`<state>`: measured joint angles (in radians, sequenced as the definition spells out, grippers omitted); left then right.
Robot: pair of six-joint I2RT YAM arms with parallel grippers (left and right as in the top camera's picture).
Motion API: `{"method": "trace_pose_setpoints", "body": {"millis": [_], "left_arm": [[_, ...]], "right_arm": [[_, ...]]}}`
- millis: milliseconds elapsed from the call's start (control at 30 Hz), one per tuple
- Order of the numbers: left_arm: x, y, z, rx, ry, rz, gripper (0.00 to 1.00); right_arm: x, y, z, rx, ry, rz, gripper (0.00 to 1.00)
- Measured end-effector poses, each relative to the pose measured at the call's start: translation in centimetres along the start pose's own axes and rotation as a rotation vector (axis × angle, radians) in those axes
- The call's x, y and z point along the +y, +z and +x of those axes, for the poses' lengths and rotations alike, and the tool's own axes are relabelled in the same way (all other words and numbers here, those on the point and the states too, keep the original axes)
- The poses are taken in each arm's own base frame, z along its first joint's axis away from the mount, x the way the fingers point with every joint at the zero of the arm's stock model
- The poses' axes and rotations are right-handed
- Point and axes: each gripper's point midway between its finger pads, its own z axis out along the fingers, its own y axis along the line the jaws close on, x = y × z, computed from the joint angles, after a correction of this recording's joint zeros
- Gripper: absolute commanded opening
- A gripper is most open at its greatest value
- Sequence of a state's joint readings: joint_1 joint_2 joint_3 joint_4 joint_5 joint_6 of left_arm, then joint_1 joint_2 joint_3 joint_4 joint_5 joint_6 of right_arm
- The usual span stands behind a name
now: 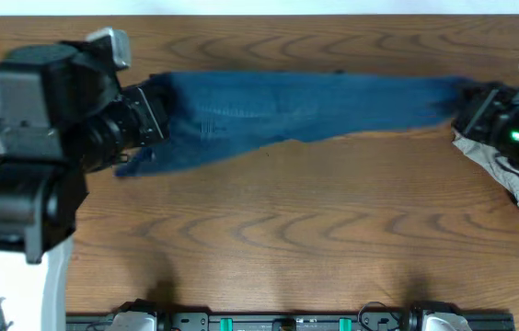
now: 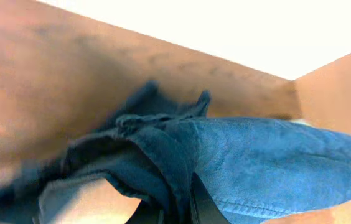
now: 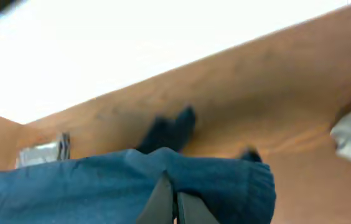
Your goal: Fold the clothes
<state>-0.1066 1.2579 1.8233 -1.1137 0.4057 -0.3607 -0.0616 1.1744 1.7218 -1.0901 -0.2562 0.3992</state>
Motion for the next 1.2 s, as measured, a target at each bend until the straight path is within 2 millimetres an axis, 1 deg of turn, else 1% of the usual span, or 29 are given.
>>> {"method": "trace_pose_setpoints", "body": {"millis": [33, 133, 200, 267, 300, 367, 433, 467, 533, 667, 767, 833, 867, 900, 933, 967, 1000, 1033, 1067, 1100, 1133, 1167, 1200], "left_arm": [[-0.5, -0.6, -0.5, -0.021, 0.009, 0.013, 0.06], [-1.9, -2.1, -1.9, -0.086, 0.039, 0.05, 0.06], [-2.8, -2.6, -2.8, -0.13, 0.062, 0.08, 0.06], [-3.3, -2.7, -3.6, -0.159, 0.076, 0.099, 0.06], [-3.5, -2.5, -4.0, -0.166, 0.08, 0.106, 0.06], [-3.4, -1.4, -4.7, -0.167, 0.082, 0.11, 0.06], [-3.2, 0.2, -5.6, -0.163, 0.082, 0.109, 0.06], [-3.0, 1.5, -6.0, -0.156, 0.083, 0.107, 0.06], [-2.3, 4.4, -7.1, -0.142, 0.088, 0.102, 0.06], [-0.6, 11.7, -9.3, -0.13, 0.101, 0.096, 0.06], [1.0, 17.3, -10.7, -0.144, 0.124, 0.1, 0.06], [2.6, 21.2, -10.7, -0.127, 0.124, 0.089, 0.06], [3.4, 22.7, -10.5, -0.11, 0.119, 0.077, 0.06], [4.1, 24.2, -10.3, -0.09, 0.112, 0.064, 0.06], [4.4, 25.1, -10.4, -0.083, 0.11, 0.057, 0.06], [4.5, 25.9, -11.0, -0.089, 0.114, 0.057, 0.06], [4.3, 26.1, -11.8, -0.105, 0.121, 0.062, 0.06], [3.7, 25.8, -13.0, -0.134, 0.131, 0.072, 0.06], [2.7, 24.9, -14.4, -0.174, 0.148, 0.088, 0.06], [1.8, 23.8, -15.8, -0.217, 0.162, 0.096, 0.06], [0.9, 21.9, -17.8, -0.286, 0.18, 0.092, 0.06], [0.3, 19.9, -19.6, -0.347, 0.191, 0.089, 0.06], [0.0, 17.6, -21.3, -0.406, 0.198, 0.079, 0.06]], "right_arm": [[0.6, -1.2, -0.9, -0.037, -0.016, -0.008, 0.01], [1.6, -3.8, -2.7, -0.118, -0.044, -0.02, 0.01], [1.9, -5.0, -3.6, -0.161, -0.055, -0.018, 0.01], [1.9, -5.3, -3.9, -0.174, -0.063, -0.014, 0.01], [1.8, -5.2, -3.9, -0.171, -0.065, -0.01, 0.01], [1.4, -4.0, -4.0, -0.146, -0.065, 0.005, 0.01], [0.8, -1.9, -4.2, -0.111, -0.058, 0.022, 0.01], [0.6, -0.8, -4.3, -0.096, -0.055, 0.029, 0.01], [-0.3, 2.7, -4.8, -0.056, -0.046, 0.047, 0.01], [-2.1, 10.7, -6.4, -0.03, -0.052, 0.062, 0.01], [-3.3, 16.0, -7.7, -0.055, -0.066, 0.056, 0.01], [-3.8, 18.7, -8.4, -0.079, -0.068, 0.049, 0.01], [-4.0, 19.7, -8.7, -0.086, -0.066, 0.044, 0.01], [-4.0, 20.3, -9.0, -0.094, -0.062, 0.038, 0.01], [-3.8, 20.6, -9.7, -0.109, -0.06, 0.03, 0.01], [-3.3, 20.3, -10.7, -0.131, -0.058, 0.018, 0.01], [-2.9, 19.8, -11.8, -0.157, -0.061, 0.005, 0.01], [-2.0, 18.6, -13.5, -0.198, -0.066, -0.018, 0.01], [-1.5, 17.2, -15.1, -0.245, -0.072, -0.03, 0.01], [-1.1, 15.0, -17.4, -0.313, -0.078, -0.032, 0.01], [-1.4, 12.1, -20.0, -0.399, -0.082, -0.009, 0.01], [-2.0, 9.7, -21.7, -0.458, -0.081, 0.019, 0.01], [-3.3, 6.5, -23.3, -0.523, -0.075, 0.071, 0.01]]}}
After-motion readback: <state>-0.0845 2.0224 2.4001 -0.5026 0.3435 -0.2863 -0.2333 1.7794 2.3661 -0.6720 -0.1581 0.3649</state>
